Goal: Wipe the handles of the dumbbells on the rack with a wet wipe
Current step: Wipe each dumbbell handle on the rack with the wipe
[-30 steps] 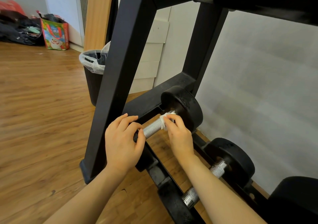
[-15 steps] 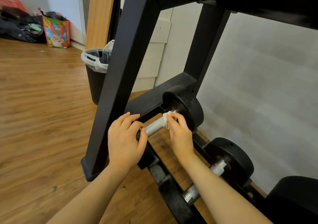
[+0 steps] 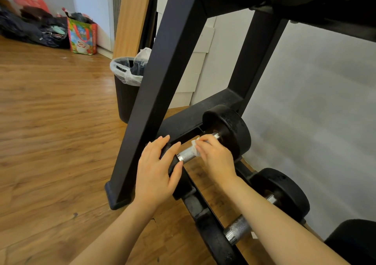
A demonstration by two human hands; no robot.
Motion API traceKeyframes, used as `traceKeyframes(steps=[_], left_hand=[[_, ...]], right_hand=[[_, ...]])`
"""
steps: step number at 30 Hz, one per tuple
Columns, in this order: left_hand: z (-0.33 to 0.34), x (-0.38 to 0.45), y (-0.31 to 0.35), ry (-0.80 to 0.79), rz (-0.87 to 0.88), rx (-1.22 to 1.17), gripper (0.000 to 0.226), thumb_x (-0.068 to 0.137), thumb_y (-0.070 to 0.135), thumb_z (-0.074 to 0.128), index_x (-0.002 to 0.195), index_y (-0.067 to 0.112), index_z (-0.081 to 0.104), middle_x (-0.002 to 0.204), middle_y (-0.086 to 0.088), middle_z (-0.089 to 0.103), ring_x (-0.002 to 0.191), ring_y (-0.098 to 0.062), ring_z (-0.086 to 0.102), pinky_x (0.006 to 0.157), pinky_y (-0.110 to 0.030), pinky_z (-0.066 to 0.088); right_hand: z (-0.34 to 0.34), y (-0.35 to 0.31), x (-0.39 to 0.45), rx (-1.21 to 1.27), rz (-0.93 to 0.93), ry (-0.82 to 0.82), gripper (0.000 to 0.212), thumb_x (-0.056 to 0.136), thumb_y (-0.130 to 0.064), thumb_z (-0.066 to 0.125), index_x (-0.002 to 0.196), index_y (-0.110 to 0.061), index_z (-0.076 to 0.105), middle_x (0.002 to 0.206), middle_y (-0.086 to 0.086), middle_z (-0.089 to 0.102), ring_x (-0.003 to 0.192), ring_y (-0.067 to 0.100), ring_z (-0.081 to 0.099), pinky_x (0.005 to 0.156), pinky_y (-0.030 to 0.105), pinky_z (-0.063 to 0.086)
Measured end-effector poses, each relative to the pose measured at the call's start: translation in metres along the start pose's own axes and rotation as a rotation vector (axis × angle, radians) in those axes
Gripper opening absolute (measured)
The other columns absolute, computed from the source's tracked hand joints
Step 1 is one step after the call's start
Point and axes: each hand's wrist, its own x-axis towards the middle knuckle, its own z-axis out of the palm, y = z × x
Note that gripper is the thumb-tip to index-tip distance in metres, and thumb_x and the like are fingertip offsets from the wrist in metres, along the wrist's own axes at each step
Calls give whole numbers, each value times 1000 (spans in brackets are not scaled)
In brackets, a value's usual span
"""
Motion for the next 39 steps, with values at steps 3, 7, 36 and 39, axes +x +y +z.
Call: traceKeyframes(steps=[3,7,36,39], left_hand=[[1,0,-1,-11,-9,-9,49,93,42,44,137,21,57,144,-6,50,139,-23,38,116,-45,22],[1,-1,-1,4,-7,-15,49,93,41,44,136,21,58,144,-6,50,138,-23,37,115,-44,21],[1,-8,-15,-25,50,-30,51,96,41,42,142,21,50,151,-6,43,144,-20,30,117,-44,22],[0,-7,-17,-35,54,-22,51,96,42,41,142,21,50,151,-6,43,144,-22,31,117,-45,23]], right_hand=[[1,6,2,6,168,108,27,96,-19,55,117,-6,67,120,4,61,97,16,63,78,27,55],[10,-5,-7,78,61,48,36,95,-28,47,120,-8,64,120,3,62,104,14,62,84,30,56],[12,-12,-9,150,23,-98,31,99,-20,53,128,-18,62,138,0,55,125,15,53,103,30,44],[10,0,-9,143,91,-22,33,99,-20,53,131,-20,61,143,-1,51,126,14,50,102,30,44]])
